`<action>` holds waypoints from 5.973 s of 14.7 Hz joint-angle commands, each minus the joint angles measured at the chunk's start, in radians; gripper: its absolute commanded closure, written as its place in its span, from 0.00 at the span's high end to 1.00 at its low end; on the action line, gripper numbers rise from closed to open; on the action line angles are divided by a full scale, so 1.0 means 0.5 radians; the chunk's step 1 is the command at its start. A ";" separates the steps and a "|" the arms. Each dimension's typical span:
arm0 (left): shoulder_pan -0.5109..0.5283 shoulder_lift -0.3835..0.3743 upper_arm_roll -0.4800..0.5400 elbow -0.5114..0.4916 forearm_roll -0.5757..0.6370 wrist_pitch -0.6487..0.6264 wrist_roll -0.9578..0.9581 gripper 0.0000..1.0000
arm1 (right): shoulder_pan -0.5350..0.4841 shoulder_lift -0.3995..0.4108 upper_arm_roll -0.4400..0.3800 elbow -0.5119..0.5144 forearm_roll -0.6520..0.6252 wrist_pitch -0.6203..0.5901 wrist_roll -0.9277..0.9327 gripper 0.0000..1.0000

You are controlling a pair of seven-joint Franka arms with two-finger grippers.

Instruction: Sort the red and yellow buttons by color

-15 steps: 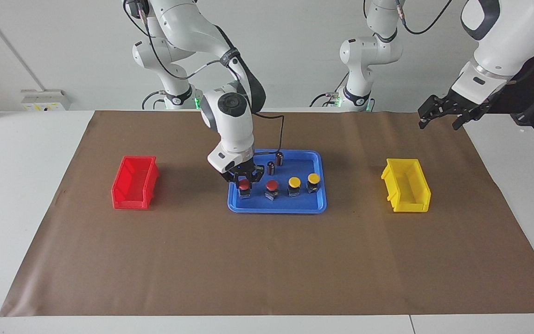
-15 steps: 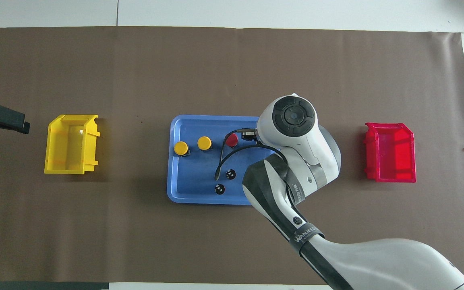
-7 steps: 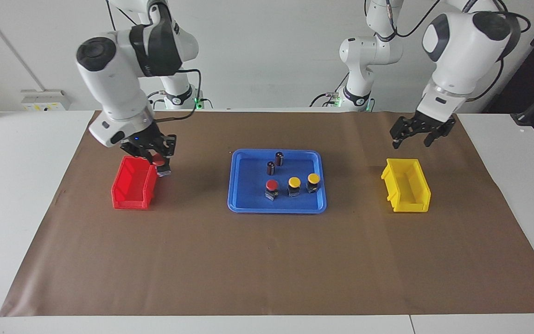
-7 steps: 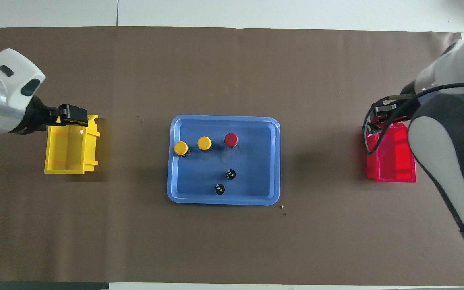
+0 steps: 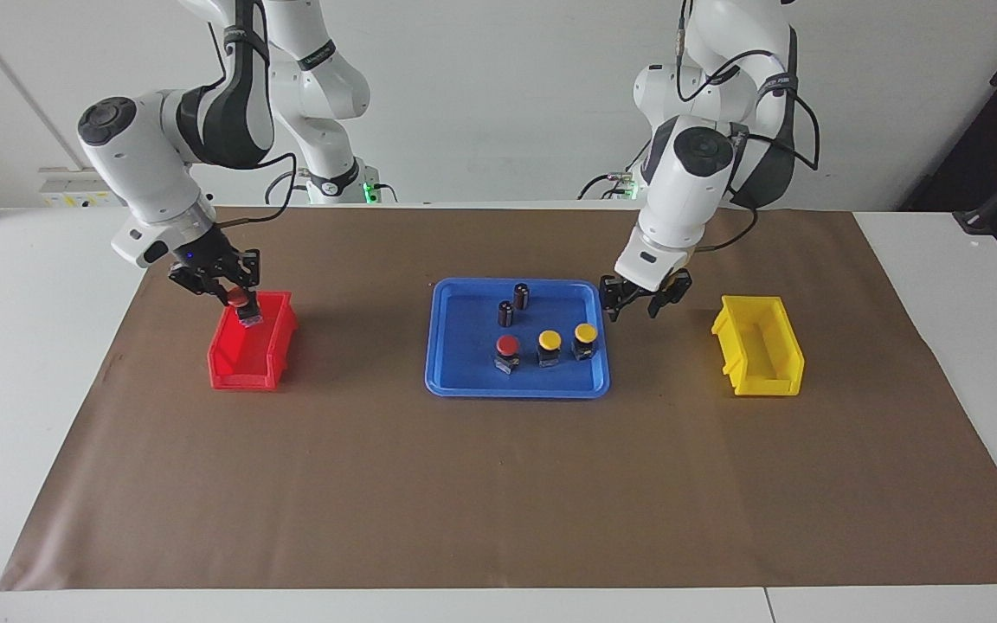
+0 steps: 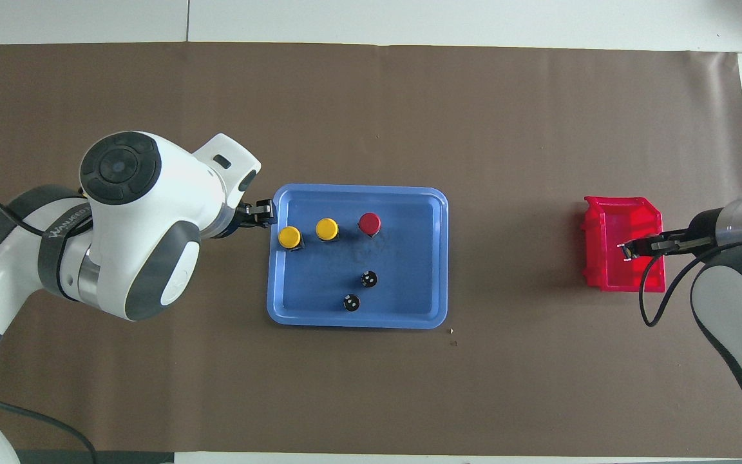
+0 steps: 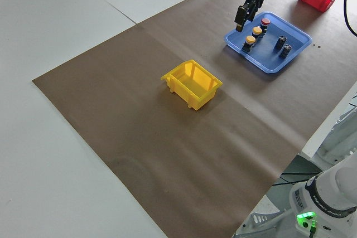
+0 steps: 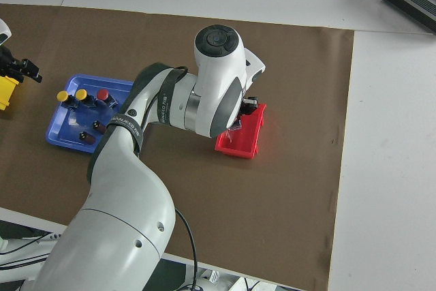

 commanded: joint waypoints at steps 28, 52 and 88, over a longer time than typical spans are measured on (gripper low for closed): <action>0.440 -0.040 0.081 0.435 -0.080 -0.786 0.641 0.02 | 0.676 0.483 0.035 1.019 -0.029 -0.499 0.967 0.92; 0.892 -0.212 0.081 -0.418 0.092 0.031 1.210 0.61 | 1.454 1.140 0.044 1.143 -0.318 0.102 2.037 0.56; -0.430 0.405 0.063 0.285 -0.006 0.165 -0.432 0.84 | -0.062 0.250 0.029 -0.019 -0.170 0.485 0.030 0.16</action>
